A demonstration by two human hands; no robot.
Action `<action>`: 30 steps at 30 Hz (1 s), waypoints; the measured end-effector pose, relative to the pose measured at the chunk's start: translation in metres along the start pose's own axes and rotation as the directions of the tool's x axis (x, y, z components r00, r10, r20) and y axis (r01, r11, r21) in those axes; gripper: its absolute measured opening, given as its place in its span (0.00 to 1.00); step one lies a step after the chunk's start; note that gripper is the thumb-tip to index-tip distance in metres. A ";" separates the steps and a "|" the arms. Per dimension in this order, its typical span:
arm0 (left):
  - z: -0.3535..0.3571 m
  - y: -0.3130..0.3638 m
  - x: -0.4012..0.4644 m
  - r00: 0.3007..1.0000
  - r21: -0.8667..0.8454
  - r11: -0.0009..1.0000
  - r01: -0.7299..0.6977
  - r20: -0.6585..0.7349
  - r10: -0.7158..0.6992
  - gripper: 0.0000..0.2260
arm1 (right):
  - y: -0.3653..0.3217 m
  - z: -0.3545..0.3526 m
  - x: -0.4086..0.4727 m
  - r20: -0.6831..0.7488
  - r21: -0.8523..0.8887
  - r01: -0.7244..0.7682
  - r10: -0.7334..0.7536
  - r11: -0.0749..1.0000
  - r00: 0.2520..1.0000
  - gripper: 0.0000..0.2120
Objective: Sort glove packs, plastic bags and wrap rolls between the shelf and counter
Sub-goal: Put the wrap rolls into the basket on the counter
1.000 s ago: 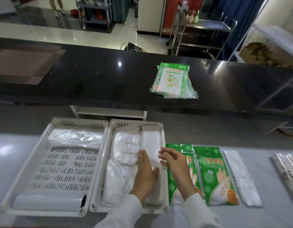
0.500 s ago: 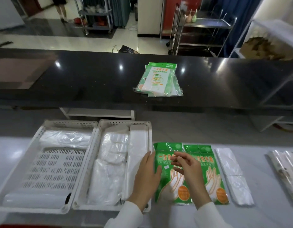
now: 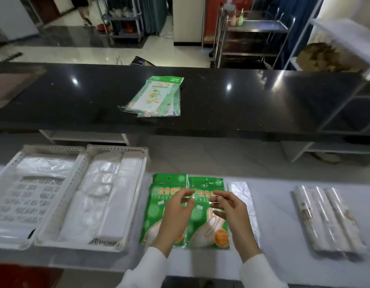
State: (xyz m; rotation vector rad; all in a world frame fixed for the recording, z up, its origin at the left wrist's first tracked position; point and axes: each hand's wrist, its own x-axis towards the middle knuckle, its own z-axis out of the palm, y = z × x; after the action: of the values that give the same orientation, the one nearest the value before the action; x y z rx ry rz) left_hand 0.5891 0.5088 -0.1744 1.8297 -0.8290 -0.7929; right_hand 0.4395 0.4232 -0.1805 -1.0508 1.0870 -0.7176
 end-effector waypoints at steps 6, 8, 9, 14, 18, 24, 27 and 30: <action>0.038 0.006 -0.007 0.998 -0.064 0.997 0.033 0.060 -0.030 0.11 | -0.004 -0.038 -0.002 -0.036 0.024 -0.040 0.040 0.999 0.999 0.10; 0.050 0.008 -0.006 0.995 -0.079 0.995 0.053 0.092 -0.046 0.11 | -0.006 -0.050 -0.004 -0.065 0.020 -0.046 0.047 0.999 0.997 0.10; 0.056 0.007 -0.005 0.992 -0.096 0.993 0.067 0.113 -0.056 0.12 | -0.006 -0.056 -0.005 -0.082 0.016 -0.045 0.046 0.999 0.996 0.10; 0.097 0.007 -0.005 0.977 -0.157 0.982 0.105 0.201 -0.072 0.12 | 0.004 -0.101 -0.021 -0.202 -0.019 -0.021 0.017 1.000 0.979 0.09; 0.130 0.006 -0.013 0.955 -0.162 0.976 0.143 0.283 -0.093 0.12 | 0.012 -0.139 -0.031 -0.289 -0.026 -0.020 0.012 0.999 0.957 0.09; 0.189 0.012 -0.017 0.934 -0.123 0.979 0.164 0.339 -0.114 0.13 | 0.018 -0.200 -0.023 -0.374 -0.015 -0.030 0.023 0.999 0.927 0.09; 0.228 0.022 -0.015 0.932 -0.101 0.979 0.176 0.338 -0.132 0.12 | 0.010 -0.235 -0.012 -0.358 -0.043 -0.033 0.015 0.999 0.934 0.09; 0.272 0.038 -0.013 0.930 -0.096 0.972 0.216 0.324 -0.174 0.12 | -0.002 -0.276 0.001 -0.335 -0.071 -0.036 0.010 0.997 0.942 0.08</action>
State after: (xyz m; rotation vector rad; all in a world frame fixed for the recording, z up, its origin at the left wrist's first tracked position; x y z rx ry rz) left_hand 0.3551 0.3749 -0.2311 1.7100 -0.7781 -1.2630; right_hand 0.1802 0.3340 -0.2071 -0.9996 1.4266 -0.8626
